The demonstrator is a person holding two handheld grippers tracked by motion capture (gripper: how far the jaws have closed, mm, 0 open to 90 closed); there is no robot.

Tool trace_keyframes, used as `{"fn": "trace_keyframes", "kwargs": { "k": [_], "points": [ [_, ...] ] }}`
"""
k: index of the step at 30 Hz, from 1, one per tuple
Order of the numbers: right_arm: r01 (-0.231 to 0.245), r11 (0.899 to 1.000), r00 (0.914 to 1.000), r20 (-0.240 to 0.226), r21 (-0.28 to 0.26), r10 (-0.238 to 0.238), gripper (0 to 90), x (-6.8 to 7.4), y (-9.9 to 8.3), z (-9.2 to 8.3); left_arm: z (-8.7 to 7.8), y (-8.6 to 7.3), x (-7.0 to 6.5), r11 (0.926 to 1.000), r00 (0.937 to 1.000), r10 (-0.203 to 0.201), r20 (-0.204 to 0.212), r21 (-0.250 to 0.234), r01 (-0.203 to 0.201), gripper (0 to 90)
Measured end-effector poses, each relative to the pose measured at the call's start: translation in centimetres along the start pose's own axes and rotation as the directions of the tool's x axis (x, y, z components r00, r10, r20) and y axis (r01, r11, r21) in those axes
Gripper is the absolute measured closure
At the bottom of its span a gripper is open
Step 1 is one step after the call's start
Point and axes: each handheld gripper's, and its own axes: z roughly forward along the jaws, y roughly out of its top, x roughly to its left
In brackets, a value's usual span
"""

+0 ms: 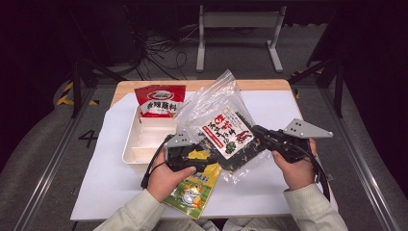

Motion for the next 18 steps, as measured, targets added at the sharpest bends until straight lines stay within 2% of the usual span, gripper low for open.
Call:
{"fn": "trace_keyframes", "kwargs": {
  "k": [2, 4, 10, 18],
  "points": [
    [-0.005, 1.0, 1.0, 0.003, -0.001, 0.005, 84.4, 0.2, -0.1, 0.2, 0.0, 0.1, -0.2, 0.9998, 0.9997, 0.015, -0.021, -0.009, -0.015, 42.0],
    [-0.003, 1.0, 1.0, 0.001, -0.002, 0.003, 84.1, 0.3, -0.2, 0.3, -0.1, 0.3, -0.2, 0.9995, 0.9995, 0.022, -0.022, -0.021, -0.023, 46.9],
    [0.007, 1.0, 1.0, -0.006, 0.015, -0.007, 82.9, 0.2, -0.4, 0.4, -1.2, 0.5, 0.2, 0.9971, 0.9997, 0.008, -0.021, -0.075, -0.01, 63.4],
    [0.009, 1.0, 0.9998, -0.021, 0.029, -0.008, 81.9, 0.4, -0.5, 0.6, -2.3, 0.9, 0.3, 0.9943, 0.9996, 0.021, -0.019, -0.104, -0.023, 71.8]
  ]
}}
